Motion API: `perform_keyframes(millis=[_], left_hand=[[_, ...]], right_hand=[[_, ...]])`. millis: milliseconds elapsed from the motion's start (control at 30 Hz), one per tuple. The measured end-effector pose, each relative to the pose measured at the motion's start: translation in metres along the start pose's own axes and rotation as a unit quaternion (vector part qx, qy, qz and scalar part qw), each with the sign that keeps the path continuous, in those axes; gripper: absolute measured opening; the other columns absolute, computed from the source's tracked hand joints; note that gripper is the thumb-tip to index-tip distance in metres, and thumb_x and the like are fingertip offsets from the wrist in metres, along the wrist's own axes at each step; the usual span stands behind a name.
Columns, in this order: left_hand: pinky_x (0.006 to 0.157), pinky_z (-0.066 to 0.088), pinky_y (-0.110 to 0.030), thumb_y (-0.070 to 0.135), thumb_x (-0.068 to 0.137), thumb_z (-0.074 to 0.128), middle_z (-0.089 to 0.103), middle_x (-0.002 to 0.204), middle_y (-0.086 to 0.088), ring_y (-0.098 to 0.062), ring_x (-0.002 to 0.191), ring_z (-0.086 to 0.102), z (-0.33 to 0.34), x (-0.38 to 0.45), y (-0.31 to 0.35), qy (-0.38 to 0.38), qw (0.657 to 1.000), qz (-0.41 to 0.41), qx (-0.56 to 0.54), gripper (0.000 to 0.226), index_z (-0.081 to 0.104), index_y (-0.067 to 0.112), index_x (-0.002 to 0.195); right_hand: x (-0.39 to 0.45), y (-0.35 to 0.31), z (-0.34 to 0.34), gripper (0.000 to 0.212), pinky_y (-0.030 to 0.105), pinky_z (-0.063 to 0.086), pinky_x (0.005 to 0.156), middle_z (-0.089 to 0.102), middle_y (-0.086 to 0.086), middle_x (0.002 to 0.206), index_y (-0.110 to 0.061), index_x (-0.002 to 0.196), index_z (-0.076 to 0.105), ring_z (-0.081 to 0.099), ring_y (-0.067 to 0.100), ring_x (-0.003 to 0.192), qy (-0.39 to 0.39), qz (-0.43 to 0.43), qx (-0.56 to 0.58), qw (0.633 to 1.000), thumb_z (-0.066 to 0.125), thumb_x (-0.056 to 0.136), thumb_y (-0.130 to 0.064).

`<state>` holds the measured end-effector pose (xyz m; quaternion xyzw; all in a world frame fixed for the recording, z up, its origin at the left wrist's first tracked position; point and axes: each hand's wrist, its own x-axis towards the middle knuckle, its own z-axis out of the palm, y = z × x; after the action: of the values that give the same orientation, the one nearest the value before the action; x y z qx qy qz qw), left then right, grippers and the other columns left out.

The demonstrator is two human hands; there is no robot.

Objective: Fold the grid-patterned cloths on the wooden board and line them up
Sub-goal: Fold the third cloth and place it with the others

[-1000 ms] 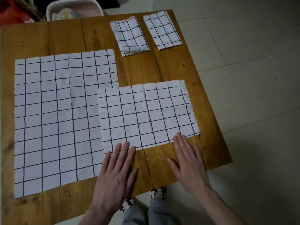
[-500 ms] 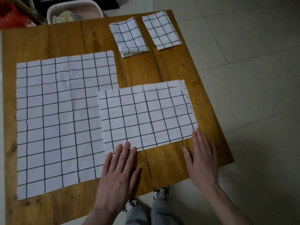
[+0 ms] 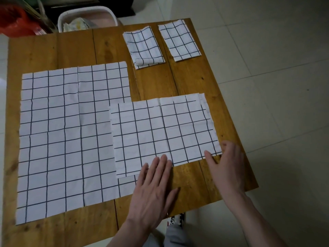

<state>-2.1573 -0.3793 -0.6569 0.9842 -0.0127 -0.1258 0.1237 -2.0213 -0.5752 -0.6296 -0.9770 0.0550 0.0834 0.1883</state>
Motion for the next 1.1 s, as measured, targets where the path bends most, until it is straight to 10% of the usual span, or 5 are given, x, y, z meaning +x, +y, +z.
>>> perform_keyframes(millis=[300,500,733,933,1100], left_hand=[[0.123,0.017,-0.052,0.066,0.106,0.034,0.019,0.173,-0.008,-0.027,0.16,0.016,-0.001,0.0,0.009,0.0,1.0,-0.014,-0.008,0.076,0.019,0.023,0.167],[0.122,0.018,-0.051,0.065,0.106,0.036,0.022,0.173,-0.007,-0.027,0.16,0.018,-0.001,-0.002,0.016,0.008,1.0,-0.021,-0.019,0.075,0.024,0.022,0.166],[0.121,0.02,-0.048,0.063,0.108,0.03,0.032,0.169,-0.002,-0.023,0.157,0.028,-0.007,-0.002,0.017,0.008,0.998,-0.035,-0.049,0.071,0.029,0.02,0.165],[0.122,0.018,-0.046,0.062,0.109,0.027,0.035,0.168,0.001,-0.021,0.157,0.029,-0.013,-0.002,0.014,0.015,0.996,-0.042,-0.074,0.068,0.032,0.021,0.163],[0.127,0.016,-0.043,0.057,0.11,0.027,0.023,0.173,0.003,-0.014,0.161,0.012,-0.024,-0.014,-0.005,0.068,0.987,-0.065,-0.129,0.068,0.018,0.021,0.167]], right_hand=[[0.003,-0.012,-0.003,0.028,0.031,0.045,0.085,0.054,-0.007,0.11,-0.027,0.107,0.055,0.049,0.016,0.106,-0.03,0.051,0.107,0.993,0.076,0.091,-0.034],[-0.011,-0.023,-0.012,0.046,0.011,0.052,0.061,0.056,-0.016,0.114,-0.025,0.125,0.047,0.065,0.005,0.086,-0.02,0.093,0.339,0.936,0.074,0.093,-0.008],[-0.035,-0.049,-0.028,0.047,0.028,0.057,0.08,0.076,-0.015,0.114,-0.037,0.13,0.064,0.072,0.0,0.099,-0.01,0.127,0.453,0.882,0.074,0.093,-0.011],[-0.061,-0.079,-0.029,0.007,0.025,0.053,0.08,0.071,-0.015,0.107,-0.035,0.102,0.068,0.067,-0.001,0.094,-0.031,0.031,0.391,0.919,0.061,0.103,-0.032],[-0.084,-0.1,-0.009,0.026,0.008,0.042,0.095,0.05,-0.032,0.128,-0.037,0.122,0.067,0.054,-0.001,0.12,-0.029,-0.136,0.31,0.94,0.046,0.108,-0.04]])
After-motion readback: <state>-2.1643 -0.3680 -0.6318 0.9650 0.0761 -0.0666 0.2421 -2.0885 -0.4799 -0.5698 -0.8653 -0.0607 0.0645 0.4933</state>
